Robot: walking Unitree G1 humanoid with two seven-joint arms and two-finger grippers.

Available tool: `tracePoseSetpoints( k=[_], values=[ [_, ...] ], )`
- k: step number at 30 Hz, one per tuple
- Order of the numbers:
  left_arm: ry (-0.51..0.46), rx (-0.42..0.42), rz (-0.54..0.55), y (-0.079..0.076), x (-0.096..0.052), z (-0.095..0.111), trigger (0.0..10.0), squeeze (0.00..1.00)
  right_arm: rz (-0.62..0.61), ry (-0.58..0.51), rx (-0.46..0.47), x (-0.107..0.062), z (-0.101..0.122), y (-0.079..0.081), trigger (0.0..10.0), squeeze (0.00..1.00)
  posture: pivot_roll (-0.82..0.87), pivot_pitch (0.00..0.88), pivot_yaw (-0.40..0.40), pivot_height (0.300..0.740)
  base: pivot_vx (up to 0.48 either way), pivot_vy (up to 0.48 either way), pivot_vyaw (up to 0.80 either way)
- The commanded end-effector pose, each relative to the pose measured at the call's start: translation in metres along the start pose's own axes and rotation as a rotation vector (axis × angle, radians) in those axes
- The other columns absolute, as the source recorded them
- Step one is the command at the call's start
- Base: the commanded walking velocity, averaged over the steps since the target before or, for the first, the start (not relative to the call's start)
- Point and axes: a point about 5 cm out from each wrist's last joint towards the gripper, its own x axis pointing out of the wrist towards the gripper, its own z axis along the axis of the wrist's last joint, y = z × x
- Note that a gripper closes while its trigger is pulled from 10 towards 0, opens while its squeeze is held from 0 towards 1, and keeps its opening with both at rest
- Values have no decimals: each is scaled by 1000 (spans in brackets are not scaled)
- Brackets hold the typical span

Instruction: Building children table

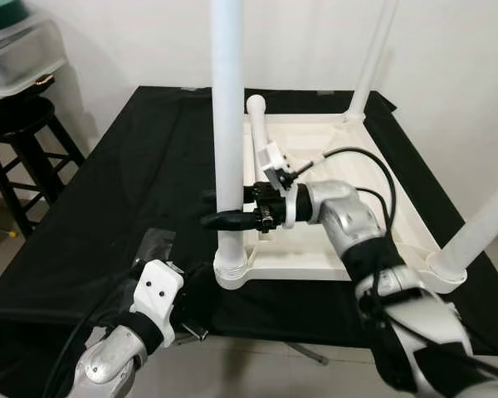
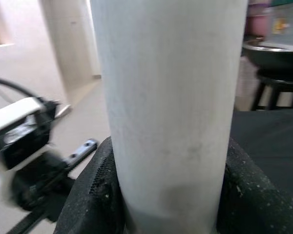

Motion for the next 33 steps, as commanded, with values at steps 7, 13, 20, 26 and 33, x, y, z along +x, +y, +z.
tracePoseSetpoints(
  k=[7,13,20,26,33],
  values=[
    [19,-5,-15,2,-5,-2,10000,0,-641,194,96,21,-76,64,0,0,32,116,-20,740,0,0,0],
    [22,-8,-21,2,-3,-1,10000,0,-674,193,191,15,-81,49,9529,0,43,111,-26,740,0,0,0],
    [15,-11,2,3,-3,-1,10000,0,-597,131,202,19,-69,54,10000,1000,41,109,-31,740,0,0,0],
    [16,-15,-10,2,0,-1,10000,0,-259,-1,80,18,-22,44,10000,1000,40,98,-27,740,0,0,0],
    [18,-18,-13,1,2,-2,10000,0,115,20,-8,8,5,21,10000,0,62,82,-30,740,0,0,0]
  ],
)
